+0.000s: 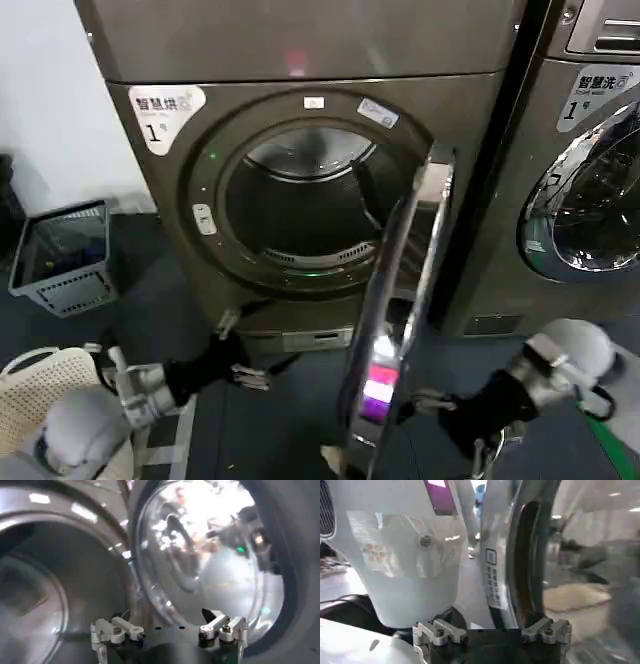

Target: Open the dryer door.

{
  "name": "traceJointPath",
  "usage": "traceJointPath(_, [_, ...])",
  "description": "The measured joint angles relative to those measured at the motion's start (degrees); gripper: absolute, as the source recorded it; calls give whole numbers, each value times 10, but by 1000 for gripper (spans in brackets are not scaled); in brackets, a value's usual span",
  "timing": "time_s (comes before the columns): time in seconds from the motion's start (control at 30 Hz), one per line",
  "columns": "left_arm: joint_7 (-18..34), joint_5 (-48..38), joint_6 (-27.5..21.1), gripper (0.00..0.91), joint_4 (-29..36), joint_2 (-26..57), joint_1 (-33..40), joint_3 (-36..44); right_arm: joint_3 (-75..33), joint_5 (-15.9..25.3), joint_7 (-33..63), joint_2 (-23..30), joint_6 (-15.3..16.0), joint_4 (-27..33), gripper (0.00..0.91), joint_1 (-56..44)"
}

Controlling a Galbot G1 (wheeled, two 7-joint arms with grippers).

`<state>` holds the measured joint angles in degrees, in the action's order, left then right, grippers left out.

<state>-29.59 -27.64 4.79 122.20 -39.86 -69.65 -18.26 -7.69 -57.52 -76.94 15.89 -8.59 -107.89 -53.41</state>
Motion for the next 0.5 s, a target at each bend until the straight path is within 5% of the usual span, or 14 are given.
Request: traceJointPath(0.5, [7, 12, -2, 907, 11, -18, 92, 98, -111, 40, 105, -6, -97, 306, 907, -96])
